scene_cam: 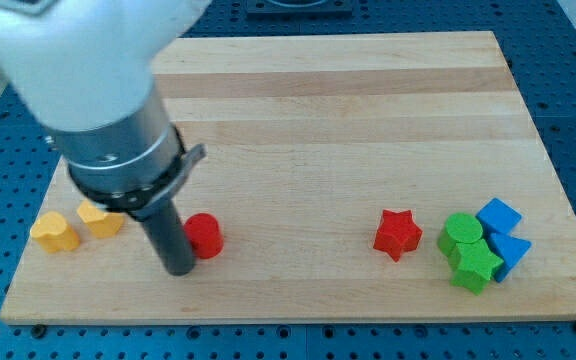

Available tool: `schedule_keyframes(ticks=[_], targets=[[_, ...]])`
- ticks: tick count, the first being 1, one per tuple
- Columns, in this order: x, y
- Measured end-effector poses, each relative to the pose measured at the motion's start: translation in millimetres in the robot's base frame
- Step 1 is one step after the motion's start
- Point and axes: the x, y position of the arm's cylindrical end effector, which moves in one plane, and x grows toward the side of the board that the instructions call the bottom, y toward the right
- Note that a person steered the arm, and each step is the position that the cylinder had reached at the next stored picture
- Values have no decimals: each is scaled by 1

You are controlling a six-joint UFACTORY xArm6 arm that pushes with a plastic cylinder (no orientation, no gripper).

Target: Push the red circle below the red star

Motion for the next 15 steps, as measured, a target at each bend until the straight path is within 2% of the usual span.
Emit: schedule_keyframes(ticks=[2, 3, 5, 6, 7, 8, 9, 11, 12, 13, 15], targets=[[3, -67], [-25, -75], [-40, 30], [-23, 99], [-13, 82], [-12, 26], [4, 36], [6, 146], [15, 156], [37, 139], [32, 192]])
